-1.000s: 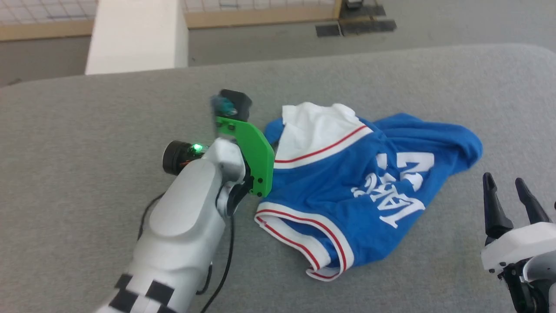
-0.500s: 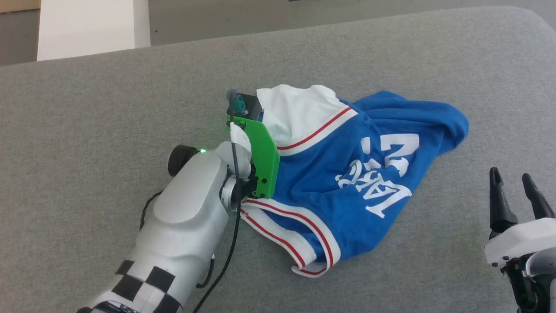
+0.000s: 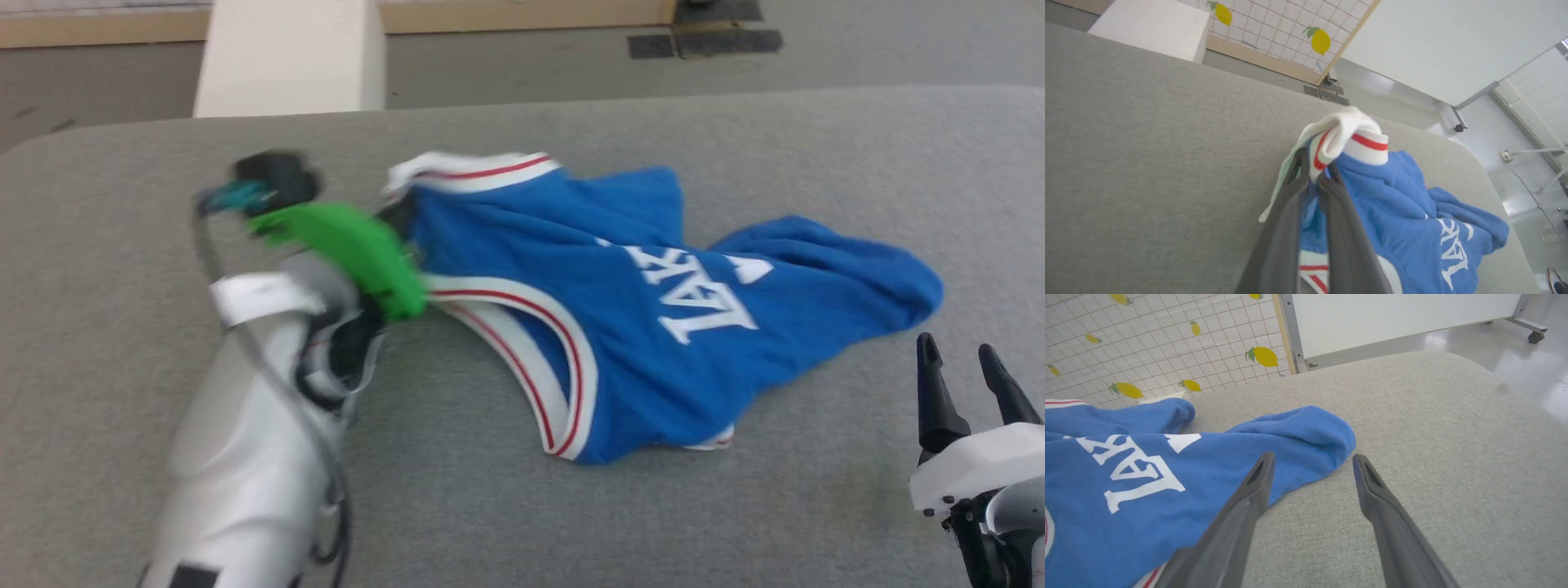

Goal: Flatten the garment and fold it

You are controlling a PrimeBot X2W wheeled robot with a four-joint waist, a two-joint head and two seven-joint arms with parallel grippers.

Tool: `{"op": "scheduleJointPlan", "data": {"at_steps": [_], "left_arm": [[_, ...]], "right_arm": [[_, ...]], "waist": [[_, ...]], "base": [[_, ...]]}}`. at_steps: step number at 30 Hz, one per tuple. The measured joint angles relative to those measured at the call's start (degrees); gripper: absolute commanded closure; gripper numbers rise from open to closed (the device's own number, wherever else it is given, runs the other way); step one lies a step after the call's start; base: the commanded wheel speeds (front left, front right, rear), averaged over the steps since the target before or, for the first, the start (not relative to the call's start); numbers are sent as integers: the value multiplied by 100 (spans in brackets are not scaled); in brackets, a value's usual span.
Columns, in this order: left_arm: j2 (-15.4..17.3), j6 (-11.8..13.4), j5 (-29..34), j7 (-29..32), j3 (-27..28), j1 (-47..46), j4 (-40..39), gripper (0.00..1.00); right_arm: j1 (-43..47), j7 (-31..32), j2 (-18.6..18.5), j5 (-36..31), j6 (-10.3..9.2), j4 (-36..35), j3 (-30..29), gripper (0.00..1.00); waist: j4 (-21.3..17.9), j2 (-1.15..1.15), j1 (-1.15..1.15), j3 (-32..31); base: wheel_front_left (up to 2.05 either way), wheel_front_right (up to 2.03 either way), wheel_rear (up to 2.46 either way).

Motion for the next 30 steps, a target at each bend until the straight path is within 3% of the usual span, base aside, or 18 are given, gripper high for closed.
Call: {"op": "scheduleJointPlan", "data": {"at_steps": [6, 10, 13, 14, 15, 18, 22, 26, 30], "left_arm": [[544, 904, -134, -212, 851, 1440, -918, 100], [613, 1368, -310, -216, 1217, 2616, -1380, 100], [487, 1490, -513, -152, 1284, 3265, -1514, 98], [382, 1466, -597, -189, 1307, 3375, -1555, 33], [335, 1441, -608, -211, 1279, 3417, -1581, 0], [279, 1228, -578, -560, 1280, 3419, -1789, 0], [466, 999, 108, -1590, 1209, 3405, -1914, 0], [546, 784, 808, -2707, 1051, 3411, -1913, 0], [445, 780, 1310, -2933, 969, 3433, -1886, 0]], "right_arm": [[49, 46, 1, 1, 0, -56, 83, 0], [115, 77, 3, 0, 0, -60, 94, 0], [135, 123, 4, -23, 0, -76, 105, 0], [154, 155, 3, -45, 0, -82, 124, 0], [174, 172, 4, -53, 0, -90, 143, 0], [233, 281, 4, -127, 0, -100, 227, 0], [273, 605, -7, -285, 0, -227, 761, 0], [282, 1332, -236, -330, 1, -377, 1859, 0], [201, 2149, -623, -223, 0, -435, 2808, 0]], "waist": [[453, 0, 0, -206], [701, 0, 0, -329], [852, 0, 0, -405], [900, 0, 0, -426], [935, 0, 0, -443], [1033, 0, 0, -514], [1097, 0, 0, -612], [1071, 0, 0, -630], [1052, 0, 0, -582]], "base": [[0, 0, 0], [0, 0, 0], [0, 0, 0], [0, 0, 0], [0, 0, 0], [0, 0, 0], [0, 0, 0], [0, 0, 0], [0, 0, 0]]}}
